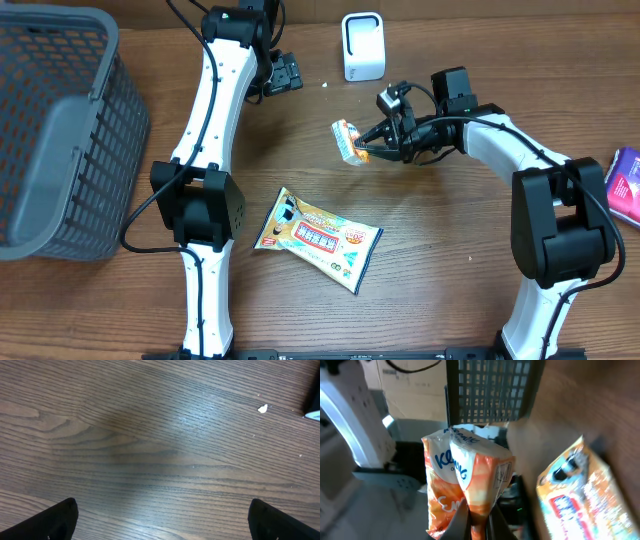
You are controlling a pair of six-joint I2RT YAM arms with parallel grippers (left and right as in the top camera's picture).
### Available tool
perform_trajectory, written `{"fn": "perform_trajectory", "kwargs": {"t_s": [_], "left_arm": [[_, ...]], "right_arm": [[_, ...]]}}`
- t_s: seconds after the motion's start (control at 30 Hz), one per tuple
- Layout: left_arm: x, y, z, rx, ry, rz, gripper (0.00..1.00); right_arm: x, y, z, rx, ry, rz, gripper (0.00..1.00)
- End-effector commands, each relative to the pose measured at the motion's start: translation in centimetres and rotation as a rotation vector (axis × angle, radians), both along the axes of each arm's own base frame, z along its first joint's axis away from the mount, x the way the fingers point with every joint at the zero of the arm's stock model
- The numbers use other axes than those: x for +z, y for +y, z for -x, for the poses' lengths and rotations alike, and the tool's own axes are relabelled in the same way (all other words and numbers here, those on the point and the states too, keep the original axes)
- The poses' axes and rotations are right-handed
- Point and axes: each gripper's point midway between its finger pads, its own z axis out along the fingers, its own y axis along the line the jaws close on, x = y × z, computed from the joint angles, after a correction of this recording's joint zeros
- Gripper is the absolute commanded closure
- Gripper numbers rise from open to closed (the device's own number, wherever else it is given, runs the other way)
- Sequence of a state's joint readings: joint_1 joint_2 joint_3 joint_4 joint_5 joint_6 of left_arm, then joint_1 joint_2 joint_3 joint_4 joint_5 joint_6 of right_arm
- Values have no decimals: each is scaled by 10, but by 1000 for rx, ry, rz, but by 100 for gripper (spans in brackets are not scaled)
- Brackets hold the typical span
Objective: Scan the item barcode
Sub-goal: 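Set the Kleenex pack down right of the snack packet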
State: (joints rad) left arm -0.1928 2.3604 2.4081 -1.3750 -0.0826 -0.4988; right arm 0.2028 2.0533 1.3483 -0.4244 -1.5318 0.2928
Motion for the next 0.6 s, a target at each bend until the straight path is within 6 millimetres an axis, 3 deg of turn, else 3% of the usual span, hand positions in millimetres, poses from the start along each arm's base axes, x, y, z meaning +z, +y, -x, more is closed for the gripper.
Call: {"fn": "perform_trajectory", "kwargs": {"t_s": [0.0,0.2,0.33,0.47,0.57], "left_arm": [[-5,2,0,21,9,0,0],[-5,2,0,21,9,0,0],[-5,2,0,21,9,0,0],[-5,2,0,21,9,0,0],[-5,2,0,21,9,0,0]], "right_arm": [[-7,-1,-14,-37,-217,29,96],[-48,-8,-32,-139,-210,273,96],[-87,-26,-36,-205,-149,518,96],[-136,-70,-38,-323,-27,901,96],[-148,-105,-32,-347,2,1137,96]]}}
